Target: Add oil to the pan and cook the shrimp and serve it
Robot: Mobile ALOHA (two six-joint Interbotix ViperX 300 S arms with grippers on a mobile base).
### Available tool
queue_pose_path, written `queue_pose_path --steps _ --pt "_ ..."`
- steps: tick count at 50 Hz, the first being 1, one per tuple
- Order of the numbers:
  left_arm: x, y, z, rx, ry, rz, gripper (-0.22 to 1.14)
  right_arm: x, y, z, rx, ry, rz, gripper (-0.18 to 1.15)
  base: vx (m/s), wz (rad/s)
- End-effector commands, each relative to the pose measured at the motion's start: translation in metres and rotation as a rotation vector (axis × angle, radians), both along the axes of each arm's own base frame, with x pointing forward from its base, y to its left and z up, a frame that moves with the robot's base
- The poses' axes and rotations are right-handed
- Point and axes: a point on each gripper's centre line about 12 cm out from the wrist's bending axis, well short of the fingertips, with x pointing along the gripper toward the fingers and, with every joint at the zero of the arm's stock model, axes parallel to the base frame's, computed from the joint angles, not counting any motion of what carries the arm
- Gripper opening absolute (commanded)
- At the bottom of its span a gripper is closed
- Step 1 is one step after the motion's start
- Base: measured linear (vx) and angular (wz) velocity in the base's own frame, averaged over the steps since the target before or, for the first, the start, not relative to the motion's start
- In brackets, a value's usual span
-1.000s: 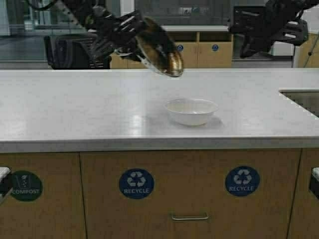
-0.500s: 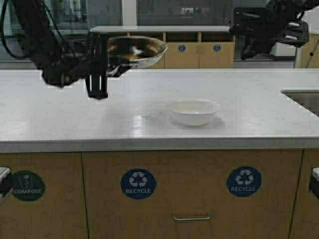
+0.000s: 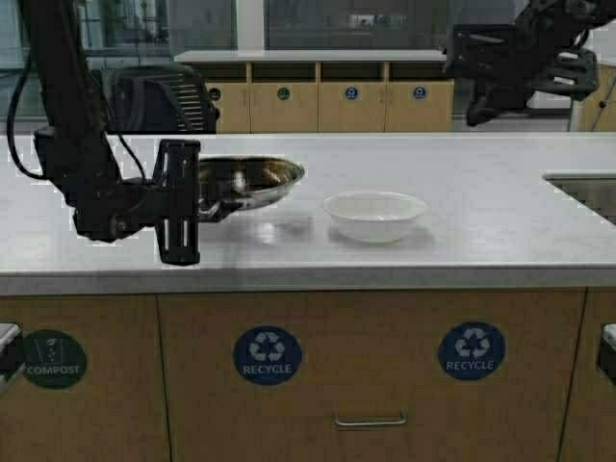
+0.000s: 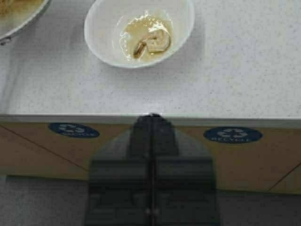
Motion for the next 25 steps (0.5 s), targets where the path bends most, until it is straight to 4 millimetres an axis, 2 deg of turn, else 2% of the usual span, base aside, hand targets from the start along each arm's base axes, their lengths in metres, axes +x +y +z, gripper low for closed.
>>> queue_pose_path --steps 1,25 --pt "0.009 -0.001 0.013 -0.025 -0.065 0.009 0.04 0.003 0.001 0.005 0.006 -0.022 -0.001 0.07 0.00 0.00" --pt "0.008 -0.003 -0.018 -0.058 0.011 -0.011 0.04 0.006 0.002 0.001 0.001 -0.009 -0.001 0.07 0.00 0.00"
